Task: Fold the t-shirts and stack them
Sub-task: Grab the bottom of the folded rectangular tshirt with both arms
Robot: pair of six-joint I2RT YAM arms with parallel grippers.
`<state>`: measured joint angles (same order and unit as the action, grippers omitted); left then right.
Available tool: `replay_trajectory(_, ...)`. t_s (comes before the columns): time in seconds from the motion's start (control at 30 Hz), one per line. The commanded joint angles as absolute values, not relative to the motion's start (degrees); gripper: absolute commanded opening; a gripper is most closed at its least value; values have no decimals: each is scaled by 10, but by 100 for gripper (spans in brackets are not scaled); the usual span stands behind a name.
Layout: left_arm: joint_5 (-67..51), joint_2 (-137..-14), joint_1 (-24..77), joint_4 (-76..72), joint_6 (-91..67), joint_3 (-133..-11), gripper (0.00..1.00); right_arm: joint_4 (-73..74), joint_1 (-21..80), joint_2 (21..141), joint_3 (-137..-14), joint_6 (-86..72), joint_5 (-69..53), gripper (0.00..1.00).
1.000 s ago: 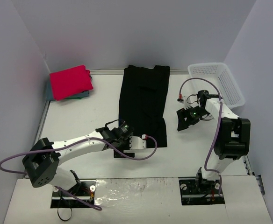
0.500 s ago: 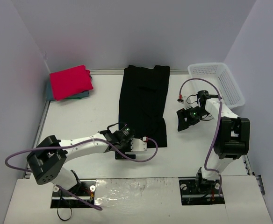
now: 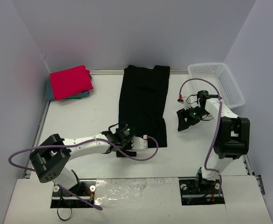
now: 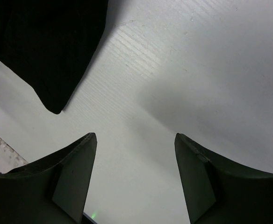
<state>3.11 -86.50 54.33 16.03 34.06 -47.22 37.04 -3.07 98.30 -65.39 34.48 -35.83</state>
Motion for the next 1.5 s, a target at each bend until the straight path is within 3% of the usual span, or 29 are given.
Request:
replay_trajectory(0.0,63,-867,546,142,340,-465,100,387,-30,991,-650,341,-350,64)
replay_trajectory(0.23,79,-882,543,140,337,-465,88,387,-29,991,-649,341,-347,64)
replay_trajectory(0.77,62,-867,515,185,345,-474,80,383,-24,998,-646,339,-331,63)
replay_trajectory(1.07,-19,-853,503,226,336,-493,27,383,-16,998,-646,340,-331,62)
replay_trajectory(1.13,-46,-851,492,234,329,-500,5,384,-11,997,-647,342,-335,62)
replay_trajectory(1.33,-117,-866,457,273,313,-535,2,387,-4,983,-666,345,-366,61)
replay_trajectory(1.47,-200,-872,422,321,314,-569,2,383,59,946,-675,368,-383,60)
